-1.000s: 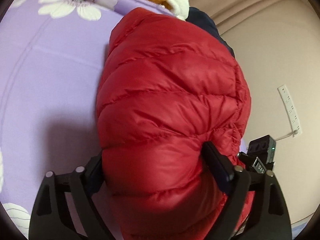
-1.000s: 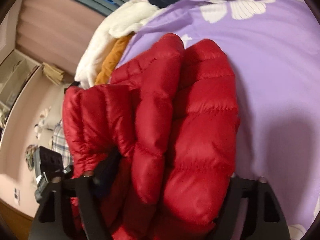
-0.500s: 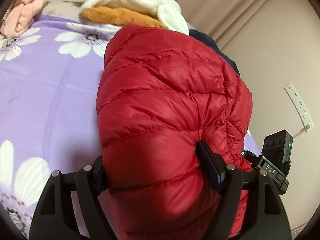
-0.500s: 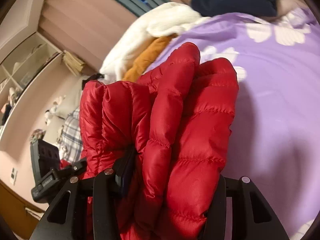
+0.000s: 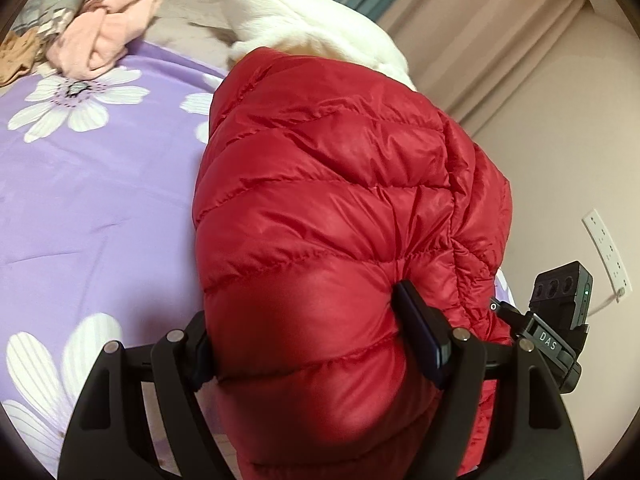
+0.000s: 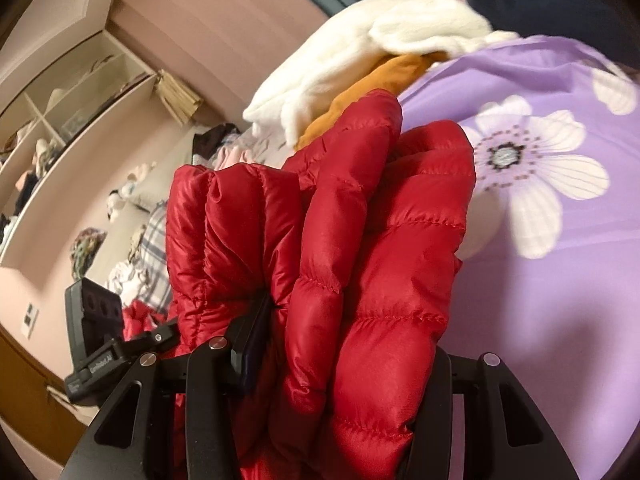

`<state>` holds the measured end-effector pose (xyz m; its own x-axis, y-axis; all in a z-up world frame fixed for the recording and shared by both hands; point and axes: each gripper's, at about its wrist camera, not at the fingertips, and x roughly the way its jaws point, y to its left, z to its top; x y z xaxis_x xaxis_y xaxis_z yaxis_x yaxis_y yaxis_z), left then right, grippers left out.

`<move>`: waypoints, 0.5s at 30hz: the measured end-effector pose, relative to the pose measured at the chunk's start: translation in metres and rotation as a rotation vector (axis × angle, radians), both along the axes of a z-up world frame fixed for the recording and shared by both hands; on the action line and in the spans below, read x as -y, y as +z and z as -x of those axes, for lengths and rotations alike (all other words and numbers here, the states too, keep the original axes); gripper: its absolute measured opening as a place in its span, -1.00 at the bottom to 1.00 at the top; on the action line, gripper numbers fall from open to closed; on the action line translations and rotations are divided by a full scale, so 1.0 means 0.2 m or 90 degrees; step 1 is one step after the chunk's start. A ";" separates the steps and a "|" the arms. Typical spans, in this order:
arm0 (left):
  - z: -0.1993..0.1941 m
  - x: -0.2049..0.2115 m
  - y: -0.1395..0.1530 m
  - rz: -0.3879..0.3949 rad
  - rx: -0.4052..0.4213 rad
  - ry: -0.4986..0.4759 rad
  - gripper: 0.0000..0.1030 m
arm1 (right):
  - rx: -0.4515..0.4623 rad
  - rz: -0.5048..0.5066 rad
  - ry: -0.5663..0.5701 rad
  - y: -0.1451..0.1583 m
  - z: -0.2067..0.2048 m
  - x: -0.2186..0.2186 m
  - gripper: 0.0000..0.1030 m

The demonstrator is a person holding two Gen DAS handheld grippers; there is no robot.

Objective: Fold large clothes

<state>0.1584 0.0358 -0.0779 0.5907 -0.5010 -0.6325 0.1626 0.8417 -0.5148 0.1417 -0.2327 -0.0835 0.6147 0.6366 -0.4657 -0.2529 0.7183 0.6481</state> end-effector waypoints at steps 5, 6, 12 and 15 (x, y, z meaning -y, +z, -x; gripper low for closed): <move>-0.04 -0.10 -0.06 -0.005 -0.014 0.022 0.51 | -0.014 0.007 0.014 -0.07 -0.05 -0.09 -0.05; -0.04 -0.11 -0.08 -0.008 -0.019 0.026 0.51 | -0.021 0.009 0.015 -0.09 -0.05 -0.10 -0.05; -0.05 -0.17 -0.19 0.000 -0.035 0.035 0.53 | -0.043 0.024 0.013 -0.17 -0.06 -0.13 -0.03; -0.06 -0.17 -0.19 -0.009 -0.036 0.034 0.56 | -0.053 0.045 0.007 -0.18 -0.06 -0.13 0.01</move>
